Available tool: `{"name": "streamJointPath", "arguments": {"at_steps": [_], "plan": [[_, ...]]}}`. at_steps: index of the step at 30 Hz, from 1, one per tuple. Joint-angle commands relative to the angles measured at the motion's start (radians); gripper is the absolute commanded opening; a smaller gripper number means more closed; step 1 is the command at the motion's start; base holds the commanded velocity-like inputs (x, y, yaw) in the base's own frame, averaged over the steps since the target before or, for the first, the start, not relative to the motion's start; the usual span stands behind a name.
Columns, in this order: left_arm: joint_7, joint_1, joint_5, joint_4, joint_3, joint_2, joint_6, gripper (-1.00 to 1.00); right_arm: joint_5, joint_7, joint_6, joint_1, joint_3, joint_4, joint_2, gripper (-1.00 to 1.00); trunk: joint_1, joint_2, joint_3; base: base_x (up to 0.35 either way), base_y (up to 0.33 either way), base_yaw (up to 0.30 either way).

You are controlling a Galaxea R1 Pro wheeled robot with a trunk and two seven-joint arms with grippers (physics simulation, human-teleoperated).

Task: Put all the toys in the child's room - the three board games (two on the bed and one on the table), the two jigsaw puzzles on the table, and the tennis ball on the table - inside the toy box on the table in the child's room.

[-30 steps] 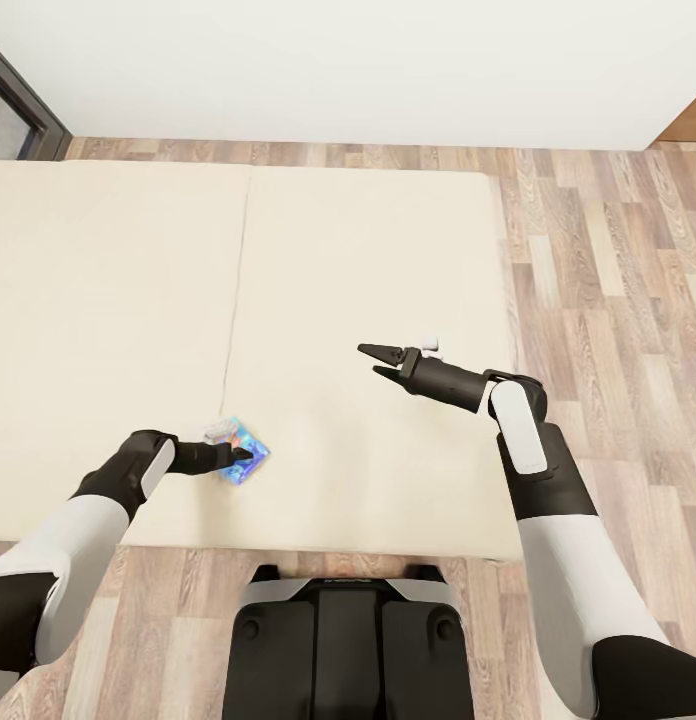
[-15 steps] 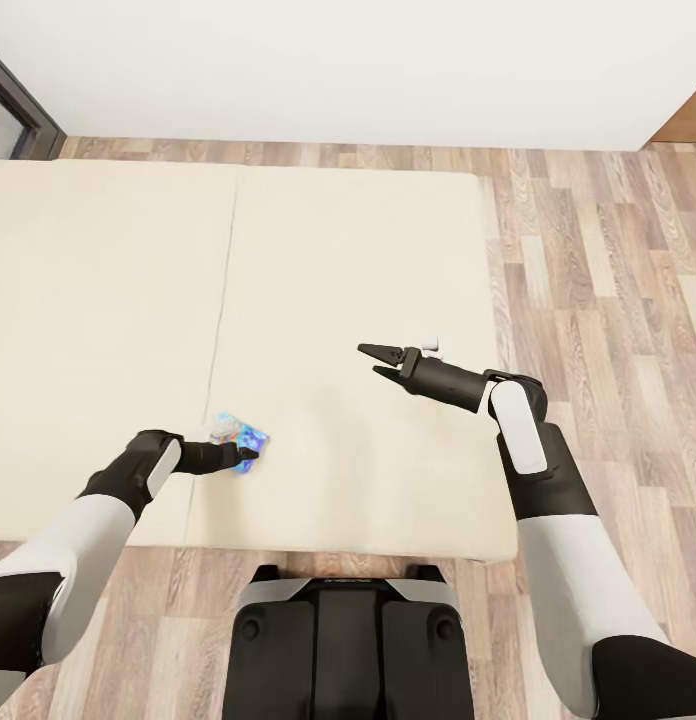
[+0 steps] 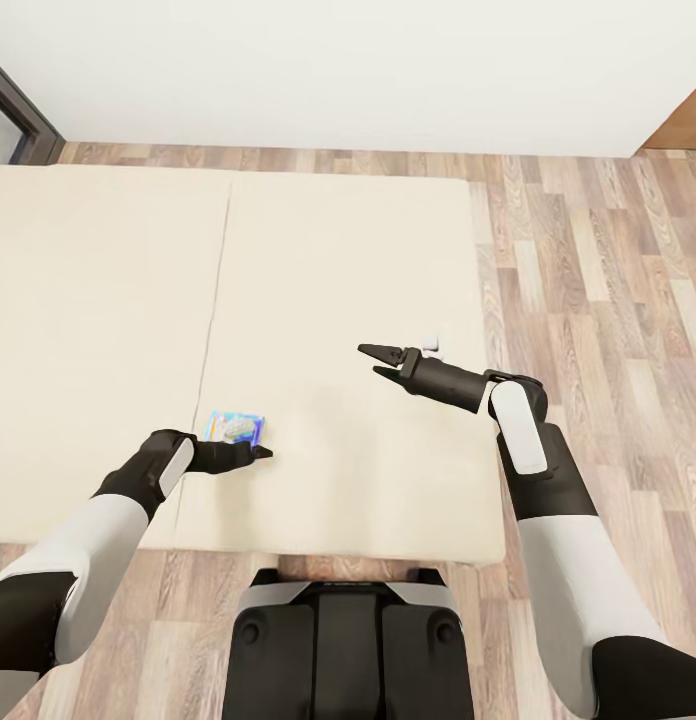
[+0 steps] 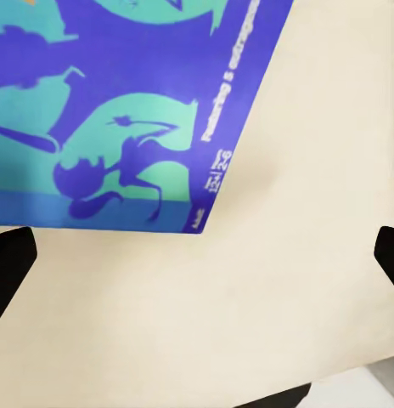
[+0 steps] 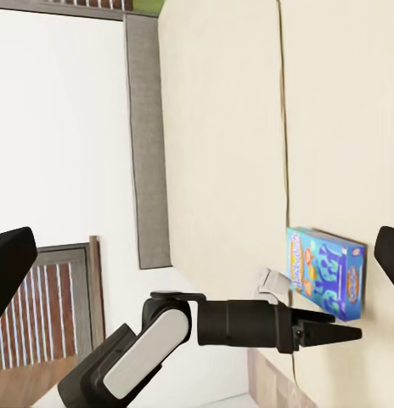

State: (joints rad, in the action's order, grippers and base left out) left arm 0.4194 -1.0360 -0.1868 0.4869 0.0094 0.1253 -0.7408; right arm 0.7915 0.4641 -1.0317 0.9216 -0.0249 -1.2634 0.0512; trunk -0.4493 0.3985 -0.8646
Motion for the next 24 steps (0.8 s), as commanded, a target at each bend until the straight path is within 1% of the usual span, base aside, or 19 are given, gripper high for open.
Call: {"name": "streamJointPath", "arguments": {"at_steps": [1,19,24], "plan": [[-0.001,0.000,-0.006,0.001,0.001,0.000,-0.008,1.00,-0.008,0.008,-0.005,0.001,-0.003,0.000,0.001,1.00,-0.001,0.001,0.001,0.000,-0.006,0.000],[0.004,0.000,-0.006,0.004,-0.001,0.006,-0.009,1.00,-0.008,0.008,-0.004,0.000,-0.003,0.001,0.001,1.00,-0.001,0.001,0.030,0.000,-0.001,0.000],[0.004,0.000,-0.006,0.005,-0.002,0.008,-0.010,1.00,-0.008,0.008,-0.004,0.000,-0.003,0.001,0.001,1.00,-0.001,0.001,0.035,0.000,0.000,0.000]]}}
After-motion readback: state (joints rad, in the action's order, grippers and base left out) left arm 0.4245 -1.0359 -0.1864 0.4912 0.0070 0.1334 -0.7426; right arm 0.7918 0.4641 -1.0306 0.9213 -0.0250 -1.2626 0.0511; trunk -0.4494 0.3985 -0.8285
